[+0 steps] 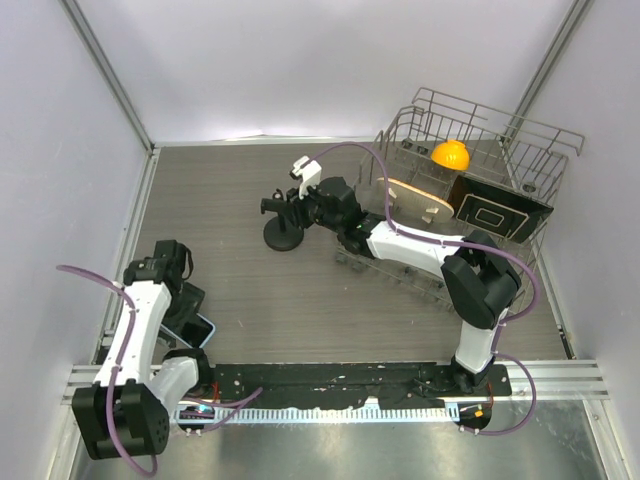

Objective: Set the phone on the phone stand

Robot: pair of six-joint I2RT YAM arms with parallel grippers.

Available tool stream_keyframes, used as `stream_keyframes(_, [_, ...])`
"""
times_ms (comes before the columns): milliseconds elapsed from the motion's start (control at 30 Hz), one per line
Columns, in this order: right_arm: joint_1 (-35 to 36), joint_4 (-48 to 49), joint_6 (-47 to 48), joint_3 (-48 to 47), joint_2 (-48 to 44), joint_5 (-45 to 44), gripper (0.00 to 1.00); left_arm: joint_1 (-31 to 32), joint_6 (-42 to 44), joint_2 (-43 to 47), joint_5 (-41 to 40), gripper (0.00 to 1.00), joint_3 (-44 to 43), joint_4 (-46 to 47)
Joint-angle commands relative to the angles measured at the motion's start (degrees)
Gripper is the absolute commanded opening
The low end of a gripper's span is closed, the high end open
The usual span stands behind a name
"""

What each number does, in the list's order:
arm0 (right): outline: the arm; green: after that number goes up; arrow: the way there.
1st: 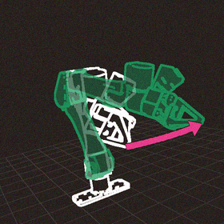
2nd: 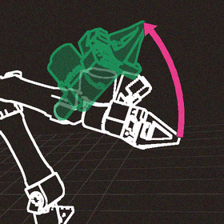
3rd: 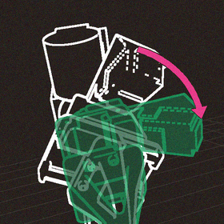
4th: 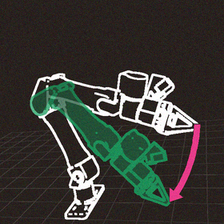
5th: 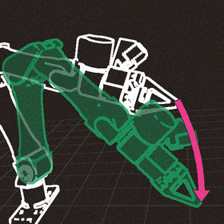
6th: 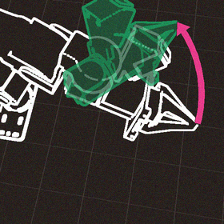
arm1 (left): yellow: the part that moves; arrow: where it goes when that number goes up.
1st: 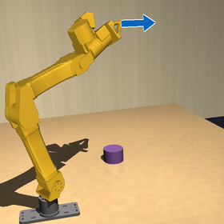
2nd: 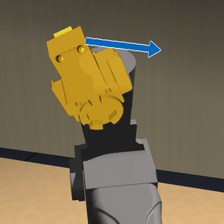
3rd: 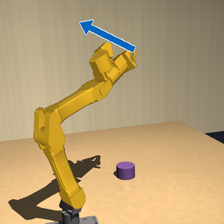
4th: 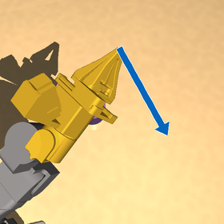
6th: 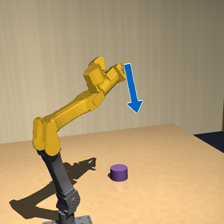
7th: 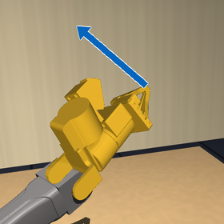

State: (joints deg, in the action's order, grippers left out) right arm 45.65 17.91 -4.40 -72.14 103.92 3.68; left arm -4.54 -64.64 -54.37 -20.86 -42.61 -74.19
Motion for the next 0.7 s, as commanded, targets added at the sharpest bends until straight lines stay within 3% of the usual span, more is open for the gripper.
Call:
stream_keyframes(0, [0.05, 9.25, 1.41, -2.83, -2.76, 1.85, 0.01, -0.47, -2.86, -1.35, 0.82, 1.0, 0.33, 2.65])
stream_keyframes(667, [-0.47, 12.06, 2.12, -0.28, -4.07, 4.4, 0.01, -1.97, -8.57, -6.54, 6.17, 1.0, 10.35, 17.93])
